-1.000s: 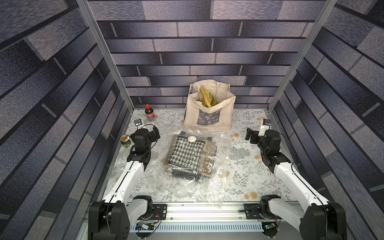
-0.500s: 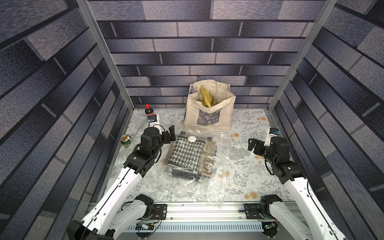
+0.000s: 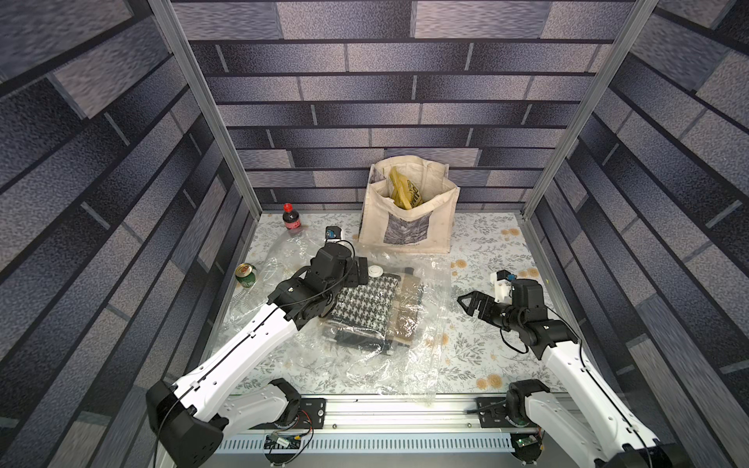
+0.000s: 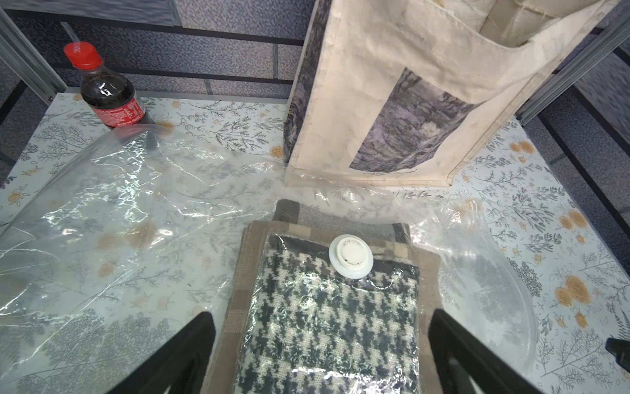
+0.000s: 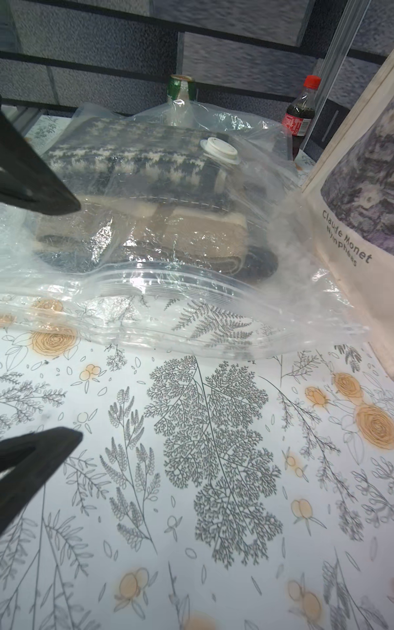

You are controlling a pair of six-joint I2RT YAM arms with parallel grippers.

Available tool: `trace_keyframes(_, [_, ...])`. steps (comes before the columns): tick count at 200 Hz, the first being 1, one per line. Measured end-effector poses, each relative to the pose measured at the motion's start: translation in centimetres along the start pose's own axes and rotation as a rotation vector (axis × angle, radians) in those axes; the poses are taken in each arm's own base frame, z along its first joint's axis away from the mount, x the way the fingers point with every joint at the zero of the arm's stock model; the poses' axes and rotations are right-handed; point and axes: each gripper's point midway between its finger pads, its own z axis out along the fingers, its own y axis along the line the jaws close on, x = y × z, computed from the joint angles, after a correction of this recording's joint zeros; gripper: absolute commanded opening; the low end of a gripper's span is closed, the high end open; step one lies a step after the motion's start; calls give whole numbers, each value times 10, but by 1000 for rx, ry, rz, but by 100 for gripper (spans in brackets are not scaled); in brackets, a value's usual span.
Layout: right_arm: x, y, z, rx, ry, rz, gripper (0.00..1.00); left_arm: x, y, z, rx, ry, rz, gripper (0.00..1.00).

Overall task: Take the scarf out of the vacuum bag
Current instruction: Open the vacuum bag at the center of the board.

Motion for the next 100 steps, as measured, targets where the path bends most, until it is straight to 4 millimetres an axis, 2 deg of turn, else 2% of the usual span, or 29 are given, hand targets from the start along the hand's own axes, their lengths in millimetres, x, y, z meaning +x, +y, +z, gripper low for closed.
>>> trace_keyframes(29, [5,5,12,-69,22,31,94,7,-14,0,26,14,28,100])
trace_keyframes(60, [1,8,23,-108,30,47,92,20,-25,17,23,72,62,100])
trace_keyframes(82, [0,6,35,-112,52,65,89,35,-42,23,45,111,107,100])
trace_keyframes(100, [0,3,46,-113,80,84,84,40,-55,23,75,115,123,100])
